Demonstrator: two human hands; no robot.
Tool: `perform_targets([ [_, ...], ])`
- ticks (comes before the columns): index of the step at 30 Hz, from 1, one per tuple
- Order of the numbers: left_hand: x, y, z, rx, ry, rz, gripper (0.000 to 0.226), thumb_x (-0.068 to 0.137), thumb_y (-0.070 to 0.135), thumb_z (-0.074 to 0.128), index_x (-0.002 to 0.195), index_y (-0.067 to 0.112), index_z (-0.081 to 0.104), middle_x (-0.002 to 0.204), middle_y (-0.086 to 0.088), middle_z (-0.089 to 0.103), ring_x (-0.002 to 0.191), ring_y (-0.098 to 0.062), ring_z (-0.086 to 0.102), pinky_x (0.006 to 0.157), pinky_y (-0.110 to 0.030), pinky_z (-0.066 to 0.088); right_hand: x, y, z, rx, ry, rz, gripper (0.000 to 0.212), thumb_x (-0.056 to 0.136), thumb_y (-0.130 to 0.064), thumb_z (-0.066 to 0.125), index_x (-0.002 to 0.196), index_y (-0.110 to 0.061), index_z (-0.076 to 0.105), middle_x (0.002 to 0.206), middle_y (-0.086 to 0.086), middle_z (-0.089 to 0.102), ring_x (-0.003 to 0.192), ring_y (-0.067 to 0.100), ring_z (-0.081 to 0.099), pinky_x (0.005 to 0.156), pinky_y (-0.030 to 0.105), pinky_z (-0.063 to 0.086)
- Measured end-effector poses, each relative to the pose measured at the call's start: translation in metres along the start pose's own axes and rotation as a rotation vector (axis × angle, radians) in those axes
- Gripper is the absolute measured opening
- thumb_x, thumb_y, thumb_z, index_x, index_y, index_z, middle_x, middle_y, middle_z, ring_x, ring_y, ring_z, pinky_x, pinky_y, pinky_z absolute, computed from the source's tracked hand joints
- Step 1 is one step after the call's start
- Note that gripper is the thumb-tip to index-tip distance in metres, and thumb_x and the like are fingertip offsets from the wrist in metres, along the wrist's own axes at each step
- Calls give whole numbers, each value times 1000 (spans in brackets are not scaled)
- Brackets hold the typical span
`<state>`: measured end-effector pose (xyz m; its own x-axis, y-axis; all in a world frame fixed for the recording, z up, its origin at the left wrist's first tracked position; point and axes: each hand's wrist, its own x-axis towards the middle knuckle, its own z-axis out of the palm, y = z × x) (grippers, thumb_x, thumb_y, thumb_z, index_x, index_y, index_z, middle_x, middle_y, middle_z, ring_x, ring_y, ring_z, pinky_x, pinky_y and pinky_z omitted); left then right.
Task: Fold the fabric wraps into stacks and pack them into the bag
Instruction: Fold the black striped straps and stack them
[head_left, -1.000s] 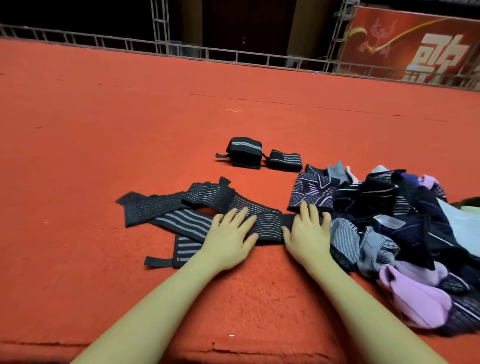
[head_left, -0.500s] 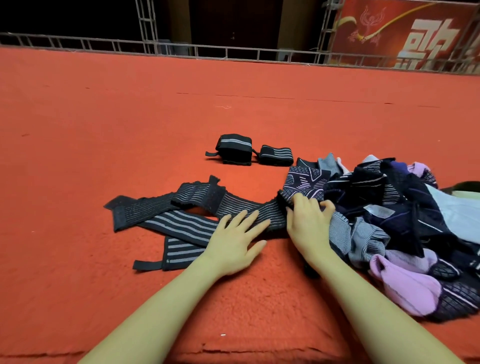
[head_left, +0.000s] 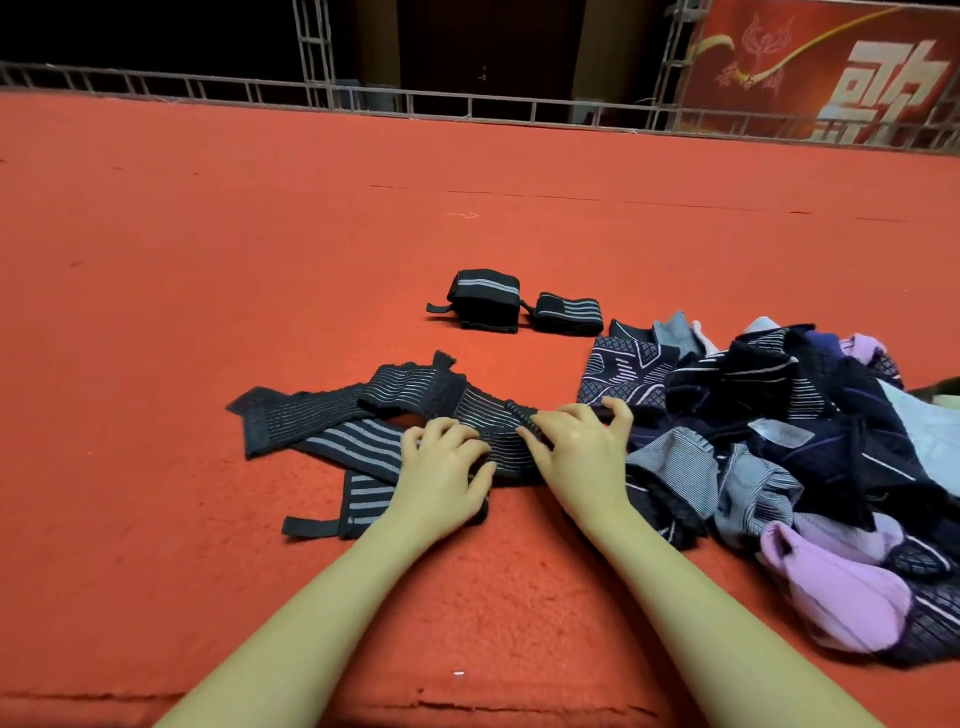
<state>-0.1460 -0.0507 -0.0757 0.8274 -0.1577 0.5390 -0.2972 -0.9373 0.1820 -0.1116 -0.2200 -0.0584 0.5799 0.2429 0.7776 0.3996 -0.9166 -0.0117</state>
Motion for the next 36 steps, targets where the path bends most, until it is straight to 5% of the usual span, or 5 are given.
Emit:
perform_targets([
  [7, -13, -14, -2, -65, 84, -145, 33, 75, 46, 46, 69, 26, 72, 87, 10, 63, 96, -18, 47, 78, -31, 20, 3, -44, 7, 43, -288, 19, 48, 87, -50, 38, 57, -22, 61, 60, -9, 63, 77, 14, 62, 95, 42, 21],
  [12, -17, -19, 0, -81, 95, -184, 37, 81, 42, 41, 80, 23, 72, 87, 10, 63, 93, -24, 58, 79, -30, 19, -3, -34, 5, 220, -609, -55, 71, 87, -53, 2, 113, -30, 63, 125, -19, 58, 123, 6, 44, 103, 43, 4],
  [17, 0, 8, -4, 37, -128, -310, 62, 90, 64, 27, 99, 19, 69, 114, 8, 55, 115, -20, 39, 94, -35, 17, -9, -9, -2, 25, -264, -1, 37, 86, -34, 38, 91, -17, 70, 113, 1, 66, 104, 24, 56, 91, 41, 25],
  [25, 10, 31, 7, 138, -216, -433, 56, 91, 56, 44, 119, 7, 54, 125, -9, 48, 120, -29, 37, 101, -41, 24, -21, 3, 8, -185, -412, 154, 52, 77, -48, 38, 66, -6, 66, 114, 19, 65, 100, 35, 61, 84, 43, 26],
  [36, 2, 34, 4, -137, 147, -291, 63, 79, 28, 74, 134, 14, 47, 98, -1, 65, 97, -28, 57, 87, -46, 37, -21, -7, 4, 13, -209, 262, 42, 80, -45, 41, 80, -8, 61, 107, 12, 62, 98, 33, 55, 84, 39, 24],
])
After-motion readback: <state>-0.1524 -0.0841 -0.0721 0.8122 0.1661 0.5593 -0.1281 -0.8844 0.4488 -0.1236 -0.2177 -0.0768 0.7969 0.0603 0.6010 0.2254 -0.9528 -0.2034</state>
